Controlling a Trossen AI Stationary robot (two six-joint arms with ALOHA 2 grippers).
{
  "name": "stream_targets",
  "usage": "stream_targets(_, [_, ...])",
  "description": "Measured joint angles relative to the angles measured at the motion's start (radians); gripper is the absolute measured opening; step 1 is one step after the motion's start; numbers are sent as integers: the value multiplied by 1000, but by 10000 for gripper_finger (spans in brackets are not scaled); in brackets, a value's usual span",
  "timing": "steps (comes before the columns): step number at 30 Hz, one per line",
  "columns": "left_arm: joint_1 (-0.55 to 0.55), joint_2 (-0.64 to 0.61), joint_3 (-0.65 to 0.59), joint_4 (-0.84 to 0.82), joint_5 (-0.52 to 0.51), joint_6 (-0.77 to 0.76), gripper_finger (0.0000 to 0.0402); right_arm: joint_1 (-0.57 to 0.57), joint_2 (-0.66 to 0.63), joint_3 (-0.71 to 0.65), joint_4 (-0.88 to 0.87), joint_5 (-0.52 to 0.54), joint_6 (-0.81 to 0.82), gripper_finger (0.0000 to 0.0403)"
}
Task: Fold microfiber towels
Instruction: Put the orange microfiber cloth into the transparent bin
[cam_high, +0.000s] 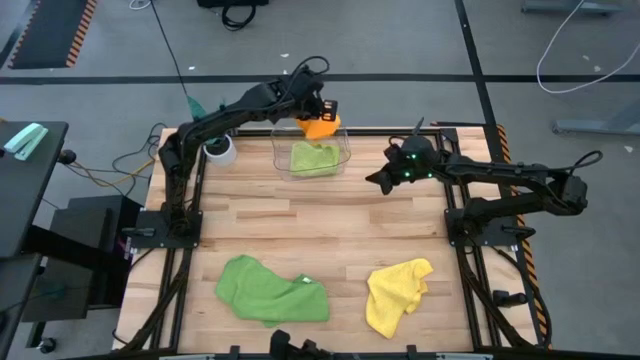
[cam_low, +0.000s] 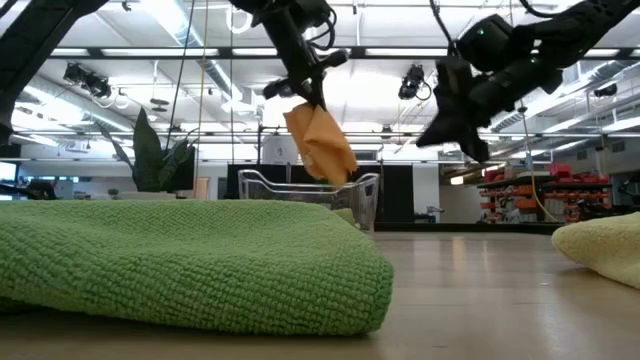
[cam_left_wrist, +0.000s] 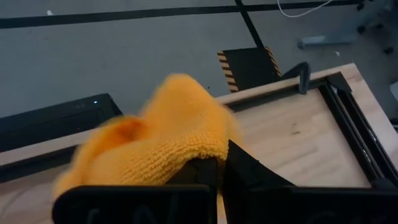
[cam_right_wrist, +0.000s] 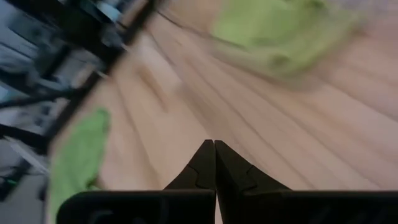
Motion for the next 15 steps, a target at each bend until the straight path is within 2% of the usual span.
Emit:
stream_targets(6, [-17, 0, 0, 0, -12, -5, 9, -15, 0, 0, 166, -42, 81, 3])
stream_targets(15, [-33, 0, -2, 0, -10, -5, 8, -33, 0, 0, 172, -36, 162, 2])
